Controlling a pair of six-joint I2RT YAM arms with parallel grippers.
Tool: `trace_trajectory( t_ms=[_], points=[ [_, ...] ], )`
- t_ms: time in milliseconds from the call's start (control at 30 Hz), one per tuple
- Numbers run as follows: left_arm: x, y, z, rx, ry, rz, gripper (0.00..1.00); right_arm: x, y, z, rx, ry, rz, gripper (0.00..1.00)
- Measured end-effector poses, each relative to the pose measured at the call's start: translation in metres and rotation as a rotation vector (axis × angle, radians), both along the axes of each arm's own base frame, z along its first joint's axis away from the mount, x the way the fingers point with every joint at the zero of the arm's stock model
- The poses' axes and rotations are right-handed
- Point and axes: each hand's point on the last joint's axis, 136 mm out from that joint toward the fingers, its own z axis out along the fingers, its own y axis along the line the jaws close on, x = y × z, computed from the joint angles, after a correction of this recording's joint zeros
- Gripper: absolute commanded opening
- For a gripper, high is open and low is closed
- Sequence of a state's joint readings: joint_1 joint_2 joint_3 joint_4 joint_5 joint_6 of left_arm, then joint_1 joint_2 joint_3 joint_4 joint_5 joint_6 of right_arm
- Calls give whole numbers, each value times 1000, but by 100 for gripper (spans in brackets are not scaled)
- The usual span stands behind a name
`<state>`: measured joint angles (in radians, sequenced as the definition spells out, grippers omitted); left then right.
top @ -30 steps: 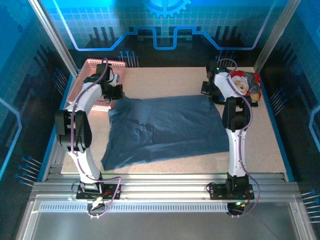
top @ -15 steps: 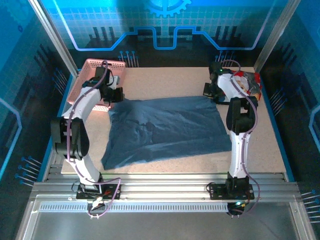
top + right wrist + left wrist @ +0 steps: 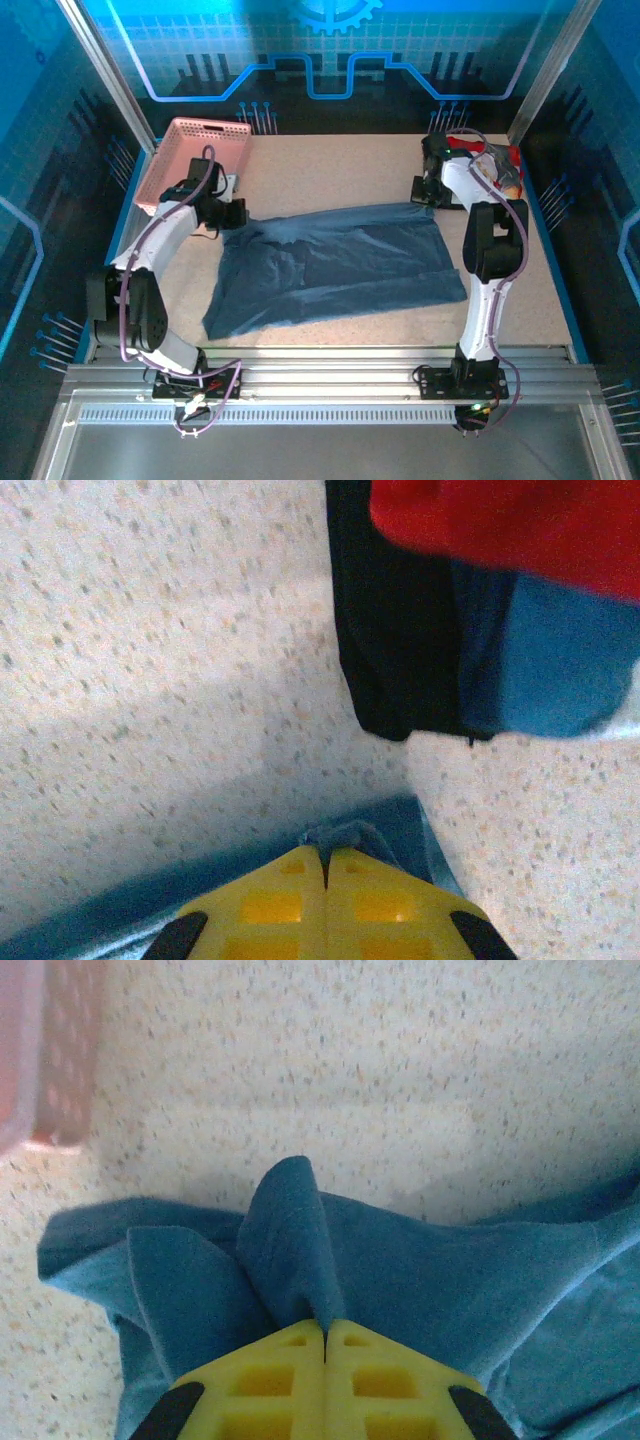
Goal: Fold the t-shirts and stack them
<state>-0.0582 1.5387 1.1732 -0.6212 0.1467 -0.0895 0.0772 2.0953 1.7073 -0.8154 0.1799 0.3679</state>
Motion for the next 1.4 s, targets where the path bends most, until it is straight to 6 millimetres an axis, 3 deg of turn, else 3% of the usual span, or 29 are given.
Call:
trace_trajectory(
  t_ms=[233, 467, 900, 967, 1000, 1100, 1167, 1233, 1400],
  points=[
    [-28, -4, -28, 6, 88, 27, 0, -30, -3, -10, -7, 39, 3, 0],
    [-56, -2, -44, 7, 137, 79, 1, -55, -5, -14, -8, 60, 3, 0],
    [-86, -2, -69, 13, 216, 133, 3, -95, -9, -36, -20, 134, -11, 0],
    [-90, -3, -74, 10, 228, 141, 3, -99, -10, -40, -22, 145, -16, 4],
    [-91, -3, -76, 8, 231, 143, 5, -100, -10, -40, -22, 148, -19, 8],
    [-96, -4, -82, 4, 247, 156, 29, -101, -10, -41, -20, 150, -32, 17],
    [-101, -3, -86, 3, 267, 177, 35, -103, -11, -42, -18, 152, -43, 33],
    [-104, -1, -85, 2, 272, 201, 46, -109, -11, -43, -17, 157, -52, 36],
    [-110, 7, -53, -7, 191, 281, 57, -132, -13, -28, -9, 155, -91, 47]
  ],
)
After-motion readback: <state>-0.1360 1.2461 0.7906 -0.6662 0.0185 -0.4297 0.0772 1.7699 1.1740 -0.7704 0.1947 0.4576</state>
